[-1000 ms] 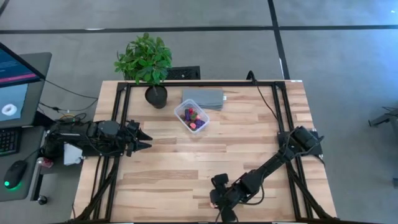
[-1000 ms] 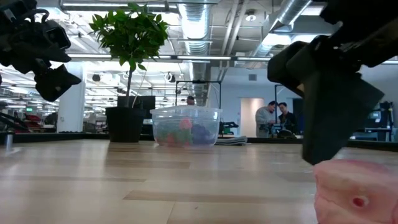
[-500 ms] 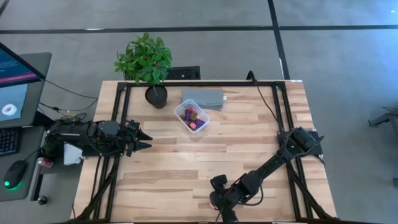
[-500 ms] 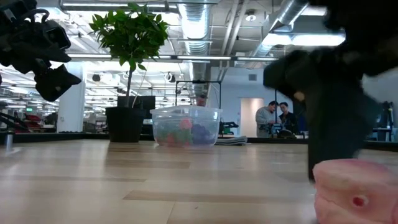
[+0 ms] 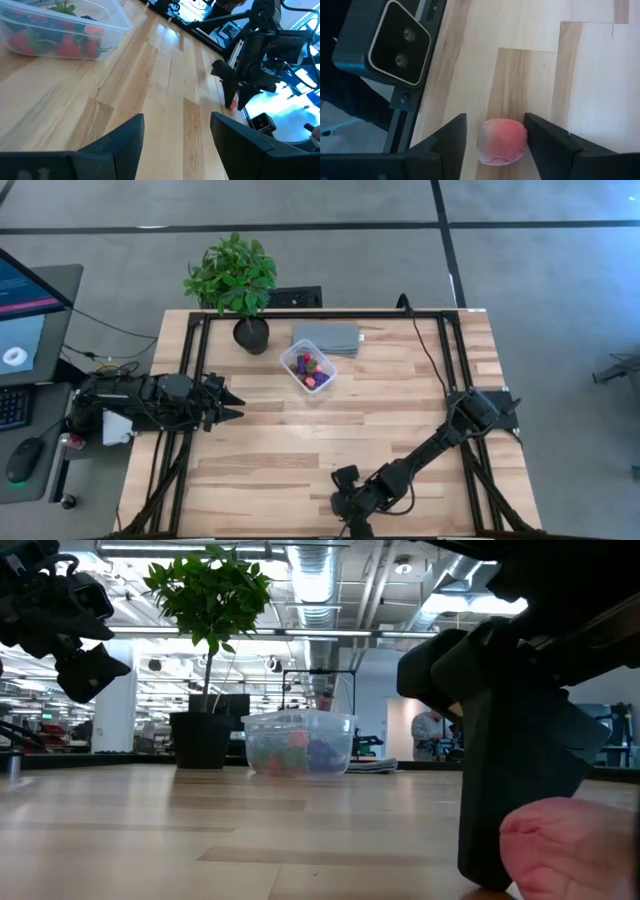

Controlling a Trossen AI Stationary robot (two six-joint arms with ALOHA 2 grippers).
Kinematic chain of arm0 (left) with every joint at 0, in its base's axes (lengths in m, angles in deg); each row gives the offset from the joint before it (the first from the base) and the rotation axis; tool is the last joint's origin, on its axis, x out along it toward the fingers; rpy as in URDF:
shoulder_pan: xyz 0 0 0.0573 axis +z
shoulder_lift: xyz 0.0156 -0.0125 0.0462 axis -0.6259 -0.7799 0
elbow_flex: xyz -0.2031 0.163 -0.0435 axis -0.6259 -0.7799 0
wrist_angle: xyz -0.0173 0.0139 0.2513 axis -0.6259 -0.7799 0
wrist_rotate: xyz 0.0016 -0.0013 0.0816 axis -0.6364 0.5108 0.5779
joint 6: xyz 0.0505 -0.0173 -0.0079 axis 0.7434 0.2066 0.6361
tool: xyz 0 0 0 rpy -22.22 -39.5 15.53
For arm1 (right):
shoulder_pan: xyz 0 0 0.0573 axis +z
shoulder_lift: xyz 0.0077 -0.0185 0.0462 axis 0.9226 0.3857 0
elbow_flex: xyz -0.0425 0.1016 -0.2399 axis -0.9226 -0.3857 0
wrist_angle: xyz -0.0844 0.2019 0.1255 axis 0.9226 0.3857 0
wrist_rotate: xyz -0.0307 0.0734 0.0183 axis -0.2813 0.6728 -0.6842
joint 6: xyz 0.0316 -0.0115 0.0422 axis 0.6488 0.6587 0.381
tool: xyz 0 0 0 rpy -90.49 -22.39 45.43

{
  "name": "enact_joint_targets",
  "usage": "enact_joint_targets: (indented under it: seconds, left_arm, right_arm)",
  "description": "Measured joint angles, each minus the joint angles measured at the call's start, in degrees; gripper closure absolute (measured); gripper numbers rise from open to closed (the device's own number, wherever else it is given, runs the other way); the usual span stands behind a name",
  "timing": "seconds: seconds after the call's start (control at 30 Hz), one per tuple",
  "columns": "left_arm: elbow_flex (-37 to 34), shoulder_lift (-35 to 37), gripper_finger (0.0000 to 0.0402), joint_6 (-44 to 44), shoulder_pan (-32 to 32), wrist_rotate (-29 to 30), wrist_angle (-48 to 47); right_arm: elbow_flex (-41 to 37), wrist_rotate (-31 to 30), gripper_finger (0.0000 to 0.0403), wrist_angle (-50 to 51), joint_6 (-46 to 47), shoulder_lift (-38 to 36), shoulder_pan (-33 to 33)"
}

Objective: Pick and placing Produce into tupperware
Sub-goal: Put the pink peach into the transparent bin

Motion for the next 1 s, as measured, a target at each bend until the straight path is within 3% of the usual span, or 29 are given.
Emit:
enact_joint_targets:
  seconds: [0.4, 1.0]
  left_arm:
    - [0.0, 0.0, 0.0183, 0.3, 0.0, 0.0, 0.0]
    - [0.0, 0.0, 0.0183, 0.5, 0.0, 0.0, 0.0]
  right_arm:
    - [0.0, 0.0, 0.0264, 0.5, 2.2, 0.0, -0.1]
    - [0.0, 0.6, 0.0267, 0.9, 3.2, -0.2, -0.6]
